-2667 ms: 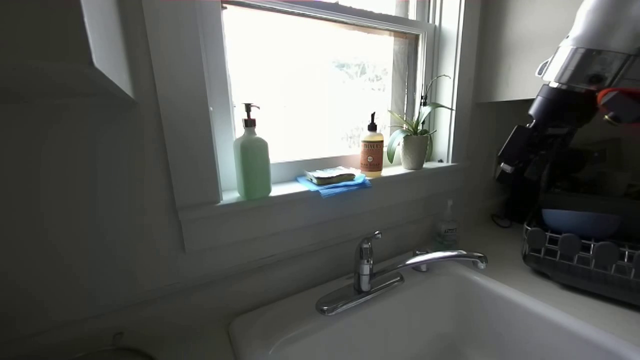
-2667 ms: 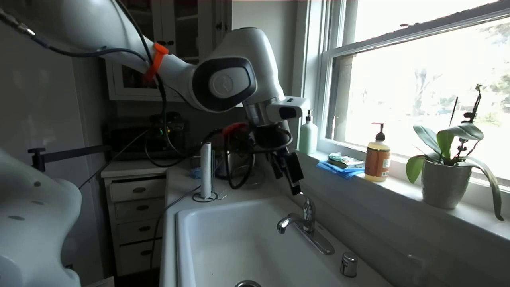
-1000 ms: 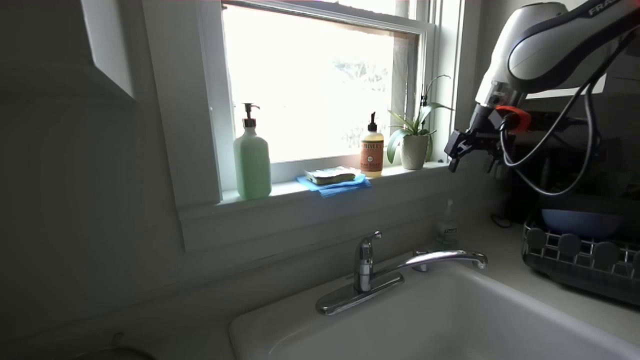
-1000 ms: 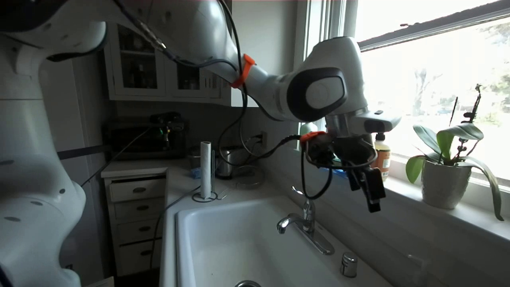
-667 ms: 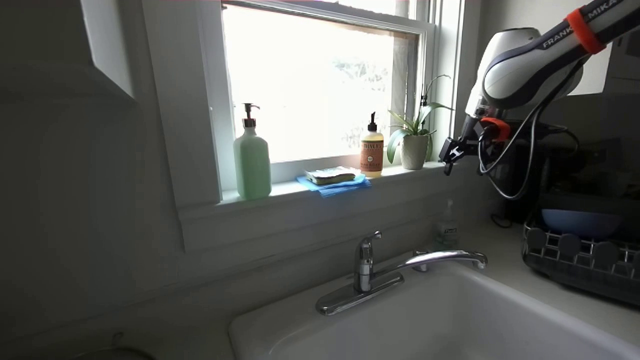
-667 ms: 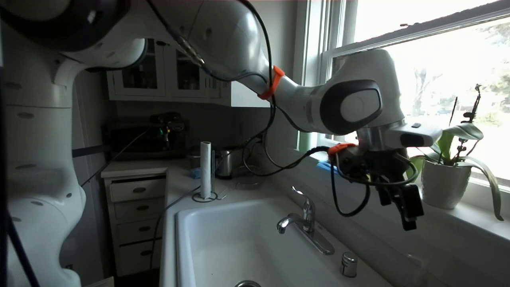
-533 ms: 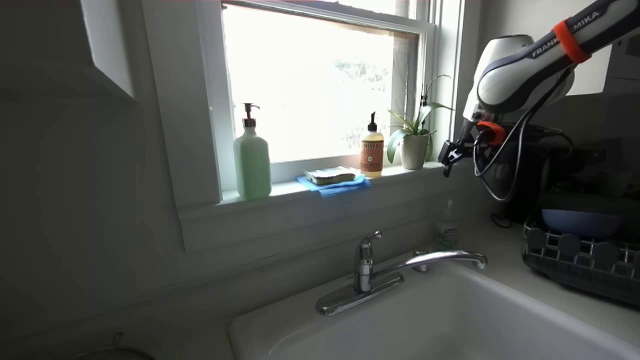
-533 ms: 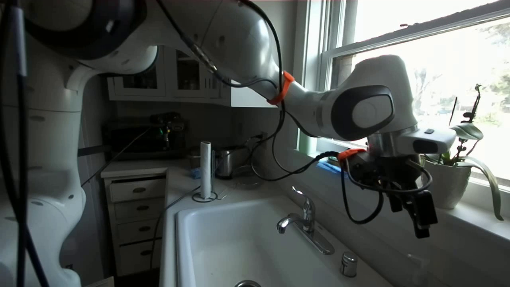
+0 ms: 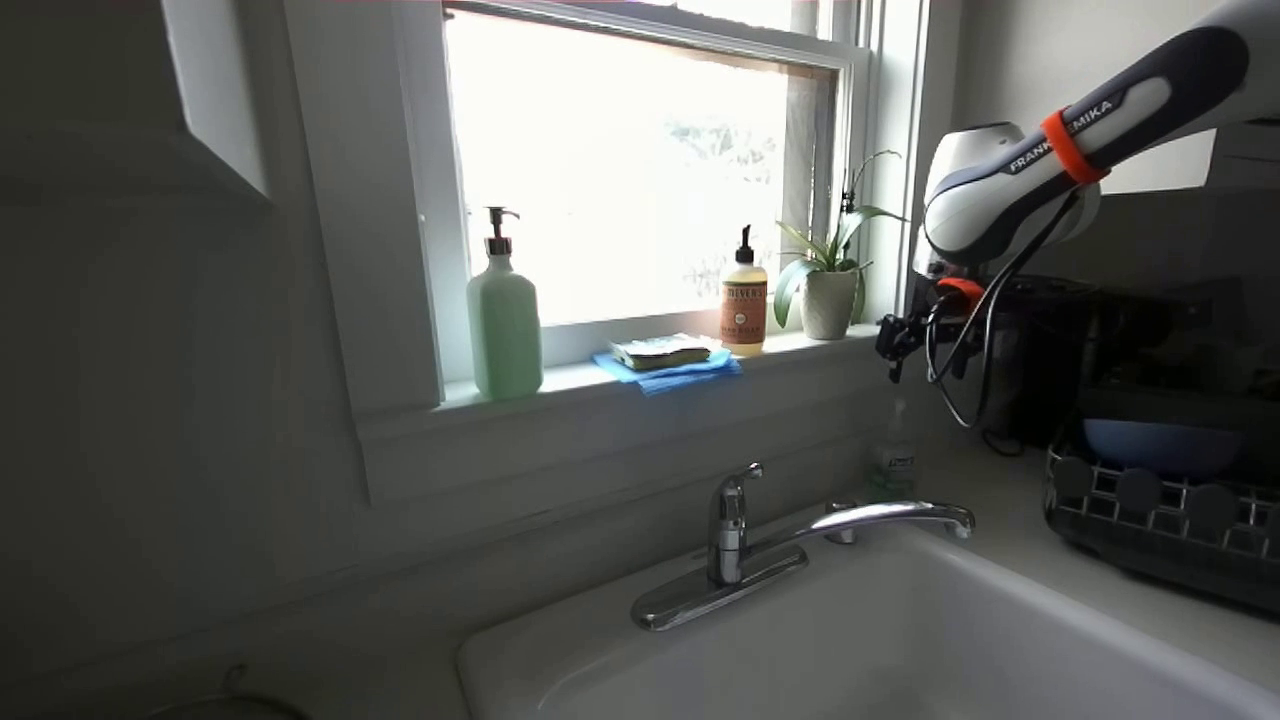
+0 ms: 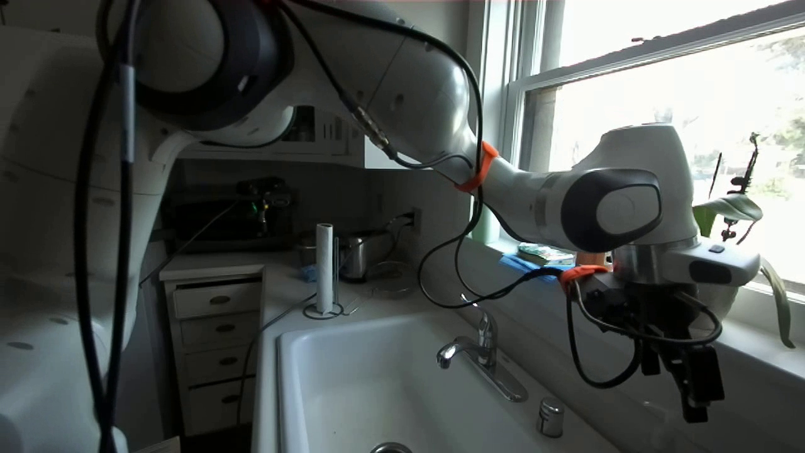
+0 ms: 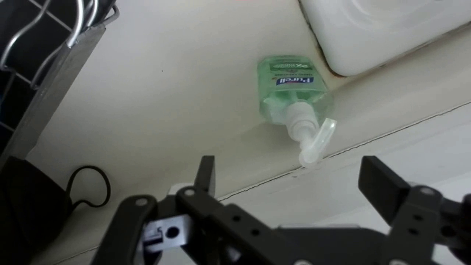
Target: Put the bottle on the window sill
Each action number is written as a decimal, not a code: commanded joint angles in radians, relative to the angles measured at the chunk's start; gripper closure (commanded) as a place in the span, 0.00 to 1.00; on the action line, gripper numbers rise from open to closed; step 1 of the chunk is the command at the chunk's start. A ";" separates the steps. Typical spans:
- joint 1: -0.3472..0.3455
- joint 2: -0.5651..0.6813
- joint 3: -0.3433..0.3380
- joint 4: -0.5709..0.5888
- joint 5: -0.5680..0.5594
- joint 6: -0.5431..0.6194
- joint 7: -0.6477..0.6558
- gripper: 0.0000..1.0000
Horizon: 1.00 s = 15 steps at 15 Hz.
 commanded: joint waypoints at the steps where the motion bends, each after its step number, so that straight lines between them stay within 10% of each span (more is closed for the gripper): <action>1: 0.000 0.062 -0.006 0.083 0.043 -0.058 -0.018 0.00; 6: 0.000 0.109 0.000 0.123 0.077 -0.088 -0.018 0.07; 15: 0.001 0.157 0.000 0.168 0.085 -0.115 -0.020 0.80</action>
